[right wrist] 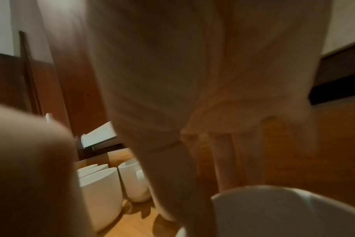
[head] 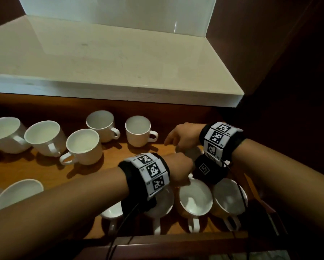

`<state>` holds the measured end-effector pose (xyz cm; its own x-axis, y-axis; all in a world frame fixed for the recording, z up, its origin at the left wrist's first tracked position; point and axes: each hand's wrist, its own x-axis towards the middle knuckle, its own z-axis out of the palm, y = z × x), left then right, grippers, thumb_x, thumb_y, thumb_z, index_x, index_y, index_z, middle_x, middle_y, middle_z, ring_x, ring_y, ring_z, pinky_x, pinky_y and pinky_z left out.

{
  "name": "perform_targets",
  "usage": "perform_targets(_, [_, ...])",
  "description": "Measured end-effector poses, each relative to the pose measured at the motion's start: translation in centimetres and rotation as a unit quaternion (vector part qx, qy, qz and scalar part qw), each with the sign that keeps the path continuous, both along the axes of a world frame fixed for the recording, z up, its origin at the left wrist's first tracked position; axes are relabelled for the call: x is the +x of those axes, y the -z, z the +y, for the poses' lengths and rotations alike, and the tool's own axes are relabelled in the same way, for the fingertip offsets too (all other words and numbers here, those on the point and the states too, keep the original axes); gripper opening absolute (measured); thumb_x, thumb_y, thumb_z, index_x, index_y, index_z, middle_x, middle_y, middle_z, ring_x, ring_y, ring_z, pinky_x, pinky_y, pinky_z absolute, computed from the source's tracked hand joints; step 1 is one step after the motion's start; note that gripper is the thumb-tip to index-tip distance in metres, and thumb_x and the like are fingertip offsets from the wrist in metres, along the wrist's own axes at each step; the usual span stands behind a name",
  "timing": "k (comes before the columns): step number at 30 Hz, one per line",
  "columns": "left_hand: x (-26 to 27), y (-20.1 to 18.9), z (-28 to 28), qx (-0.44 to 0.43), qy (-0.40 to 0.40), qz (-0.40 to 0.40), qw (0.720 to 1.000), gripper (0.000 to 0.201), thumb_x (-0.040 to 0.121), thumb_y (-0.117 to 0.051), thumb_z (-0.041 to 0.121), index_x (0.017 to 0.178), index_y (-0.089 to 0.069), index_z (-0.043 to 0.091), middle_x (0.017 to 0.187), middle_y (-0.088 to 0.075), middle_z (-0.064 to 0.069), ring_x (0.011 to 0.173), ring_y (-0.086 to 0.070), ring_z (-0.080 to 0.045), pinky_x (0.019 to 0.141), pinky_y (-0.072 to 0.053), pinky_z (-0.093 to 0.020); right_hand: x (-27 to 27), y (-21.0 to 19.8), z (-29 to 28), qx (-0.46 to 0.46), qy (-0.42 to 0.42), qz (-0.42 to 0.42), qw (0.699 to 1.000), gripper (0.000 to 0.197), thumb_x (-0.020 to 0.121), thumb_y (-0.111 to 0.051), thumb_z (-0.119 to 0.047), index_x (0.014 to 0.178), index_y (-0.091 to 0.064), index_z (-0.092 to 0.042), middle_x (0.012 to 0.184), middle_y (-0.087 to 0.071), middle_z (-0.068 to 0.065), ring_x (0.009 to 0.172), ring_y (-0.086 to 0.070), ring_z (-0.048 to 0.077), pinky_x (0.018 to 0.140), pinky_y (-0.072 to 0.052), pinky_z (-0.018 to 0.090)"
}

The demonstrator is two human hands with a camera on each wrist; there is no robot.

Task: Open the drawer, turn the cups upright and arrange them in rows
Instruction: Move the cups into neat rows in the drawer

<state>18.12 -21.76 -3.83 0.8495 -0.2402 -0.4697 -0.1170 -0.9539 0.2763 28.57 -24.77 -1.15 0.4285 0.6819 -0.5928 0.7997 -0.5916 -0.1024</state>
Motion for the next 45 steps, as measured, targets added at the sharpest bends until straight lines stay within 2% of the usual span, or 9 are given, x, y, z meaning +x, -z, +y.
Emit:
perform_targets(4, [-0.2,0.8,0.4,-0.004,0.006,-0.001,1.000,0.026,0.091,-0.054,0.016,0.085,-0.072,-0.001,0.073,-0.060,-0.009,0.070,-0.056,-0.027,0.066,-0.045,-0.031,0.0,-0.2,-1.4,-0.023,-0.035,-0.014,0.999,0.058,0.083,-0.068,-0.009,0.133,-0.057,-0.035,0.142,-0.051,-0.005,0.129,-0.047,0.019,0.100,-0.042,0.031])
perform_targets(11, [-0.1,0.9,0.2,0.002,0.024,-0.003,1.000,0.019,0.089,-0.055,0.011,0.076,-0.068,0.005,0.072,-0.062,-0.010,0.072,-0.055,-0.026,0.068,-0.046,-0.032,-0.5,0.3,-2.4,0.012,-0.047,-0.020,0.999,0.056,0.089,-0.047,0.000,0.132,-0.059,-0.035,0.147,-0.047,-0.002,0.131,-0.046,0.021,0.099,-0.041,0.030])
perform_targets(17, [0.0,0.9,0.6,-0.030,0.008,0.027,0.999,0.032,0.095,-0.051,0.024,0.092,-0.073,0.001,0.086,-0.072,-0.015,0.072,-0.058,-0.022,0.071,-0.050,-0.031,-0.6,0.8,-2.1,0.007,-0.031,-0.012,0.999,0.052,0.090,-0.052,-0.005,0.132,-0.058,-0.035,0.145,-0.049,-0.001,0.129,-0.047,0.021,0.101,-0.044,0.032])
perform_targets(23, [0.4,-2.8,5.7,-0.049,-0.126,0.016,0.991,0.037,0.096,-0.052,0.039,0.102,-0.071,0.009,0.088,-0.074,-0.004,0.075,-0.069,-0.018,0.071,-0.055,-0.030,-0.1,-0.8,-0.1,0.085,0.019,0.010,0.996,0.036,0.085,-0.066,-0.020,0.120,-0.062,-0.027,0.114,-0.064,-0.003,0.106,-0.059,0.019,0.082,-0.049,0.030])
perform_targets(27, [0.8,-4.3,12.2,0.095,-0.264,-0.065,0.958,0.044,0.095,-0.050,0.041,0.071,-0.061,0.006,0.078,-0.064,-0.010,0.067,-0.059,-0.026,0.057,-0.044,-0.032,-0.4,-0.3,3.7,0.123,-0.007,-0.022,0.992,0.054,0.094,-0.056,-0.033,0.146,-0.041,-0.031,0.143,-0.048,0.005,0.127,-0.048,0.026,0.099,-0.043,0.032])
perform_targets(31, [1.0,-2.7,15.6,0.155,-0.352,-0.055,0.921,0.040,0.096,-0.051,0.035,0.110,-0.063,0.000,0.112,-0.064,-0.019,0.106,-0.062,-0.035,0.078,-0.049,-0.035,-0.9,1.8,7.4,0.110,-0.024,-0.040,0.993,0.054,0.100,-0.048,-0.030,0.151,-0.032,-0.024,0.145,-0.044,0.014,0.131,-0.044,0.029,0.100,-0.038,0.031])
perform_targets(37, [2.2,-0.9,16.0,0.122,-0.328,-0.066,0.935,0.026,0.091,-0.058,0.016,0.108,-0.064,-0.003,0.114,-0.066,-0.020,0.109,-0.062,-0.034,0.077,-0.047,-0.033,-0.5,2.1,9.5,0.130,0.002,-0.076,0.989,0.040,0.087,-0.065,-0.018,0.125,-0.054,-0.012,0.122,-0.061,0.014,0.108,-0.062,0.032,0.079,-0.051,0.033])
perform_targets(42, [2.2,-0.3,15.8,0.078,-0.296,-0.060,0.950,0.025,0.089,-0.059,0.015,0.107,-0.071,0.003,0.110,-0.071,-0.015,0.103,-0.065,-0.031,0.088,-0.054,-0.039,-0.1,1.9,7.9,0.074,-0.029,-0.094,0.992,0.043,0.083,-0.072,-0.030,0.122,-0.065,-0.012,0.116,-0.068,0.009,0.106,-0.063,0.026,0.086,-0.054,0.034])
perform_targets(45, [2.0,-0.2,15.0,0.052,-0.279,-0.050,0.958,0.023,0.091,-0.056,0.015,0.105,-0.072,0.005,0.106,-0.073,-0.013,0.099,-0.068,-0.029,0.080,-0.058,-0.036,-0.1,1.9,6.1,0.066,-0.033,-0.077,0.994,0.040,0.084,-0.070,-0.039,0.115,-0.069,-0.013,0.108,-0.071,0.005,0.101,-0.064,0.023,0.083,-0.053,0.032])
